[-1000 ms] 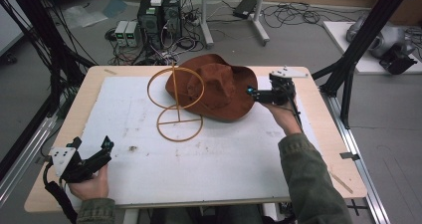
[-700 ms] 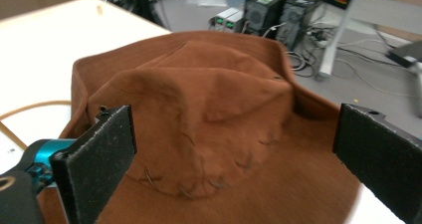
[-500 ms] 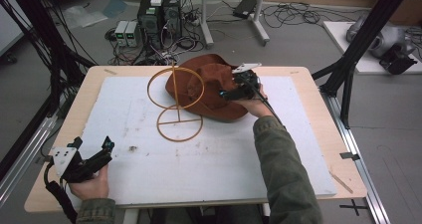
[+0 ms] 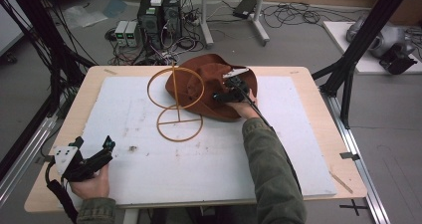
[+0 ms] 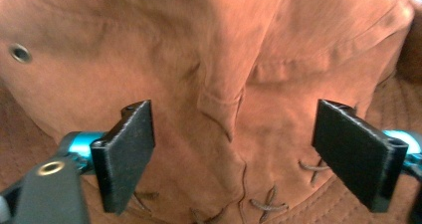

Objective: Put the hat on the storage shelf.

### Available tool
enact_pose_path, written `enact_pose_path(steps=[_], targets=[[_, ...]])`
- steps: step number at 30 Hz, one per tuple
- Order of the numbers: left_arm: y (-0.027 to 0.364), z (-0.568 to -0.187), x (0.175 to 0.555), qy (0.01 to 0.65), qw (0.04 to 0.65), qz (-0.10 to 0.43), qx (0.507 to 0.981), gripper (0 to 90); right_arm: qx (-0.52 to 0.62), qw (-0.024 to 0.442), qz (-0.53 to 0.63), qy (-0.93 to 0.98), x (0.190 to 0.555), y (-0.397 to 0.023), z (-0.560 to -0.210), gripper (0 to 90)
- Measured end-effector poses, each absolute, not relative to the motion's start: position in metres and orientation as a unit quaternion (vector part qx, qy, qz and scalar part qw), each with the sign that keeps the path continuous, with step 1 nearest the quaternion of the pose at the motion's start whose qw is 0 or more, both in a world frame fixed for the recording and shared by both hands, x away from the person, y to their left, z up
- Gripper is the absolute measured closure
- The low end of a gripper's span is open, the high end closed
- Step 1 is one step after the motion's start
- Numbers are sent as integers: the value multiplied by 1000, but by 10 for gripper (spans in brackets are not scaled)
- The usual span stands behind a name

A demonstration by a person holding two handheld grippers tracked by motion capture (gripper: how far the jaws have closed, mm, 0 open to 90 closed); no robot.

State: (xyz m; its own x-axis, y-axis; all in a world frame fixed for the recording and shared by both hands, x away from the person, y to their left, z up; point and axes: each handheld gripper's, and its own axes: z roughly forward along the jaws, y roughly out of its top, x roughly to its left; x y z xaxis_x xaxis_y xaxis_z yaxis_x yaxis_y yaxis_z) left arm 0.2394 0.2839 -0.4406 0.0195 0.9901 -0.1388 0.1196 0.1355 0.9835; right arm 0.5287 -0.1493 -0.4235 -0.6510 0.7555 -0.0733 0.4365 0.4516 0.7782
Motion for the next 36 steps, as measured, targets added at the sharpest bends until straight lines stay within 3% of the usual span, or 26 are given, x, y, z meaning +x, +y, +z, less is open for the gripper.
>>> enact_pose_path(steps=[6, 13, 14, 16, 18, 19, 22, 24, 29, 32, 36], targets=[[283, -441, 241, 557, 511, 421, 502, 75, 366, 211, 383, 821, 531, -149, -427, 196], [281, -442, 243, 555, 512, 419, 505, 80, 366, 209, 399, 814, 535, -147, -433, 425], [281, -442, 243, 555, 511, 419, 506, 80, 364, 215, 398, 814, 535, -145, -435, 490], [281, -442, 243, 554, 511, 419, 506, 80, 364, 217, 394, 816, 535, -144, -435, 511], [281, -442, 243, 554, 511, 418, 507, 82, 358, 207, 392, 822, 538, -142, -436, 625], [281, -442, 244, 555, 511, 418, 506, 82, 358, 207, 392, 822, 538, -142, -436, 625], [281, -443, 244, 556, 513, 415, 505, 82, 355, 200, 371, 834, 542, -134, -430, 797], [281, -442, 244, 555, 512, 415, 507, 82, 359, 199, 362, 837, 542, -128, -427, 848], [284, -443, 243, 557, 511, 415, 506, 82, 376, 194, 360, 832, 539, -129, -425, 889], [286, -443, 241, 558, 511, 417, 504, 83, 369, 224, 351, 831, 535, -125, -422, 897], [288, -443, 240, 560, 512, 418, 500, 83, 374, 224, 358, 826, 534, -126, -421, 897]])
